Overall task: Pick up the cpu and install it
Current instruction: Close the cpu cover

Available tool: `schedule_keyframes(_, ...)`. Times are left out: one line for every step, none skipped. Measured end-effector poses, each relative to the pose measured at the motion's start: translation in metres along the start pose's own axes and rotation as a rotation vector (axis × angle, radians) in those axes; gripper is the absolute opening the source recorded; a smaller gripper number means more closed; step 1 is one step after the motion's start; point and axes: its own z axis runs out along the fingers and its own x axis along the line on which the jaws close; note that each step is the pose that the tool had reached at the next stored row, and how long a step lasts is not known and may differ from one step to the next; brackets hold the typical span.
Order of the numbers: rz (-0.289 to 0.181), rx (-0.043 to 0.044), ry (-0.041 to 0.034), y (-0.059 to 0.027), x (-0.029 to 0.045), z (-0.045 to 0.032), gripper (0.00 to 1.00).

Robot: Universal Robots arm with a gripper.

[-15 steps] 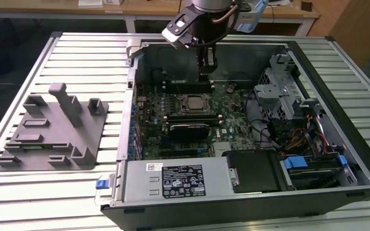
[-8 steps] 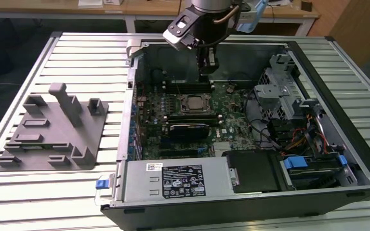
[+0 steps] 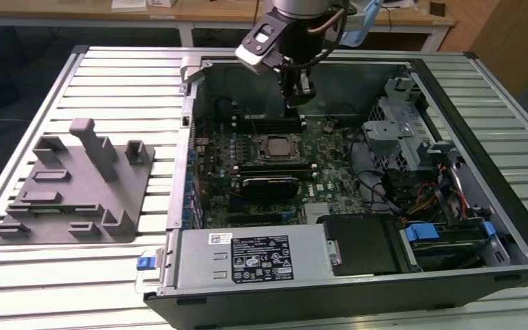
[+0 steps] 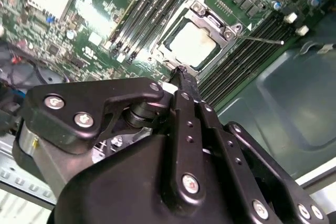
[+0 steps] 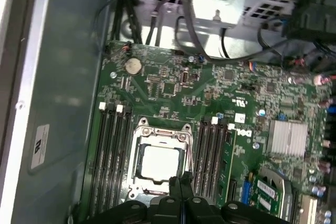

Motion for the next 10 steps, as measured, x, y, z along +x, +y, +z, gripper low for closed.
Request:
schedule_keyframes(-0.018,-0.0009,0.0004,0.0000,0.0000,0.0001,0.11)
schedule_keyframes(-0.036,-0.0017,0.0008,0.0000,0.0000,0.0002,0.11)
schedule_keyframes(-0.054,-0.0025,0.0011,0.0000,0.0000,0.0003,0.11)
schedule_keyframes(-0.072,-0.0033,0.0015,0.0000,0.0000,0.0004,0.11)
schedule_keyframes(-0.090,-0.0042,0.0019,0.0000,0.0000,0.0005,0.11)
schedule_keyframes(-0.108,-0.0050,0.0022,0.0000,0.0000,0.0006,0.11)
schedule_keyframes(-0.126,-0.0059,0.0026,0.0000,0.0000,0.0007,0.11)
schedule_keyframes(-0.198,-0.0092,0.0040,0.0000,0.0001,0.0011,0.11)
schedule_keyframes(-0.217,-0.0101,0.0044,0.0000,0.0001,0.0012,0.11)
schedule_keyframes(-0.235,-0.0109,0.0049,0.0000,0.0001,0.0013,0.11)
